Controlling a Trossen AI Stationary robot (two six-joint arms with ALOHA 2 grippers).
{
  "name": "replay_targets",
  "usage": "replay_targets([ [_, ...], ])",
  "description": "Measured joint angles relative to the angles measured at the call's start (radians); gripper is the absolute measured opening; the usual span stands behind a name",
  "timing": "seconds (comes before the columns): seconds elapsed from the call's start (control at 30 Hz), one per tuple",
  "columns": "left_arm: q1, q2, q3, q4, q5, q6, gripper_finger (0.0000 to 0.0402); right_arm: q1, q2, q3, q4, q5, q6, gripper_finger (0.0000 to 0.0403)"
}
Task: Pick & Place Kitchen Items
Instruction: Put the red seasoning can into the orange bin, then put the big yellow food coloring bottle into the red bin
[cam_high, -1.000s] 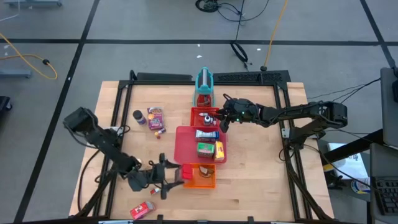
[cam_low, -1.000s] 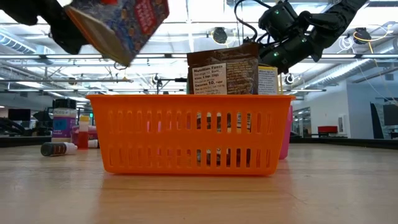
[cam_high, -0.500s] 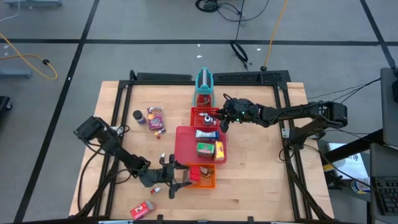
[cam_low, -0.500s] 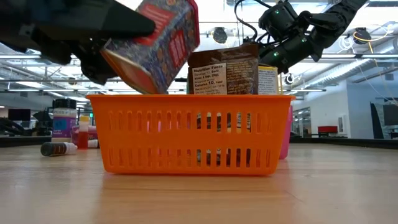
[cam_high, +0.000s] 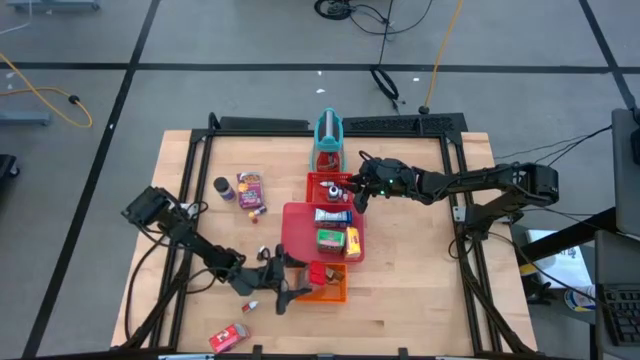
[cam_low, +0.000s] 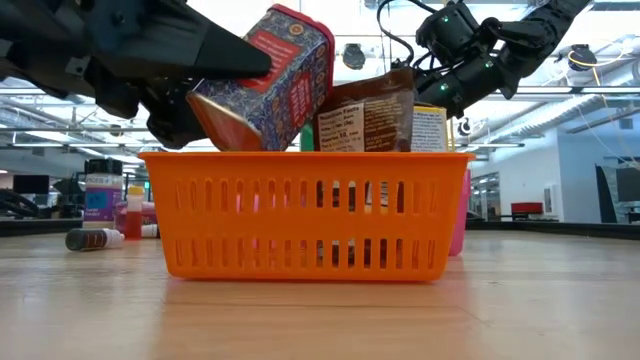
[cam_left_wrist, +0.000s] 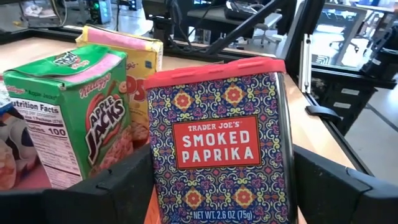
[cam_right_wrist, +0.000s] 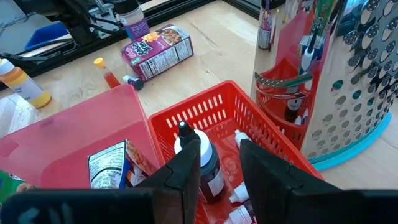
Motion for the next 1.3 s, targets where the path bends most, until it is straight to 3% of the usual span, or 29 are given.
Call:
replay_targets([
  [0.3,0.0,0.0,0.0,0.002,-0.001,0.007,0.0339,0.0,0.0,0.0,-0.001,0.0,0.0,0.0105],
  [0.93,-0.01,-0.018,0.001,0.069,-0.013,0.068,0.0308,0.0,0.0,0.0,-0.004,0.0,0.003,0.0105],
  [1.1,-0.019,-0.108,0.002,-0.06,-0.105,0.036,0.0294,0.0,0.0,0.0,-0.025,0.0,0.004,0.0105],
  [1.3,-0.047,-0.279,0.023,-0.409,-0.261,-0.076,0.0277,0.0,0.0,0.0,-0.031,0.0,0.011,0.0105],
])
